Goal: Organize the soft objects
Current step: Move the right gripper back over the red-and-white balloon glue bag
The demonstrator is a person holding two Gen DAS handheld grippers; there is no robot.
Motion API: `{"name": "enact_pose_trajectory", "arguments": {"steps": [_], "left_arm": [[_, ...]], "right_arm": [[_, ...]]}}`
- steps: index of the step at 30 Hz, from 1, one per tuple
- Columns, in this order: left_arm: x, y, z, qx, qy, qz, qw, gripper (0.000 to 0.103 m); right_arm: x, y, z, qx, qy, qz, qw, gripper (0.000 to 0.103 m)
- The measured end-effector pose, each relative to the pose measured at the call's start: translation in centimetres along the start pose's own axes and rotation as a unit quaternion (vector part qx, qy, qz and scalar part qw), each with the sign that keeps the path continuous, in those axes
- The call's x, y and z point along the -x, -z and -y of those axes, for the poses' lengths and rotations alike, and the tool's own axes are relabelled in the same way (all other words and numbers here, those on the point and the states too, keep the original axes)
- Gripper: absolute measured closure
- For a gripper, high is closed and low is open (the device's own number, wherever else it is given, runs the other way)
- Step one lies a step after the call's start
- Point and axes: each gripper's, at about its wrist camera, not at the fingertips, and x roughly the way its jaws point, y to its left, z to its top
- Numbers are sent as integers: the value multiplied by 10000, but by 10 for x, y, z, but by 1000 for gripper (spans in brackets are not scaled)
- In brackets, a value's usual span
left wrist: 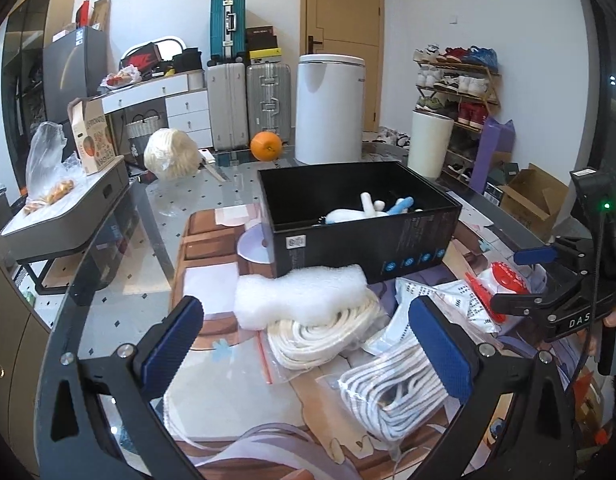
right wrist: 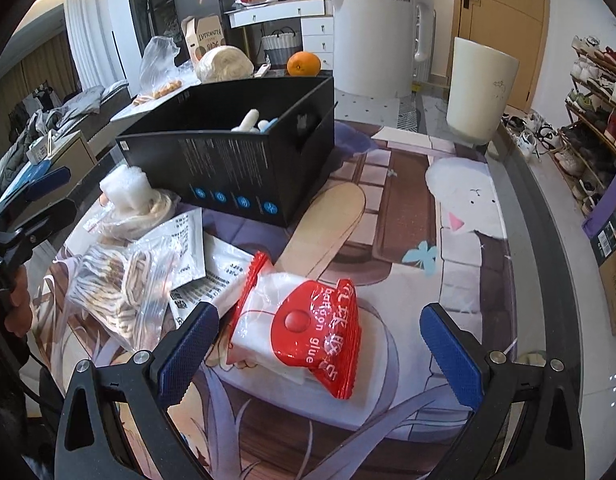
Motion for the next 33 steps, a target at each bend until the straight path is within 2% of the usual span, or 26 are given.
{"name": "enact_pose_trajectory", "arguments": {"steps": [6,10,15,18,27,33], "left_arm": [[-2,7,20,-515,232,-116,9983,0],[-1,11,38,-977,444,-187,9940,0],[0,14,47,-1156,557,-244,9914,0],[0,16,49,-1241,477,-243,9908,0],[0,23,56,-1620,629,-439,9838,0],[-6,28,67,-1857,488,-563,9798,0]], "right_arm": [[-8,3,0,132,67,-173,9997,1],[-12,5,3,112,61,-247,9996,1],[-13,5,4,111,93,-231,9996,1],[-15,5,4,124,113,-230,9996,1],[-13,6,3,158,103,-241,9995,1],[-14,6,2,145,106,-225,9996,1]]}}
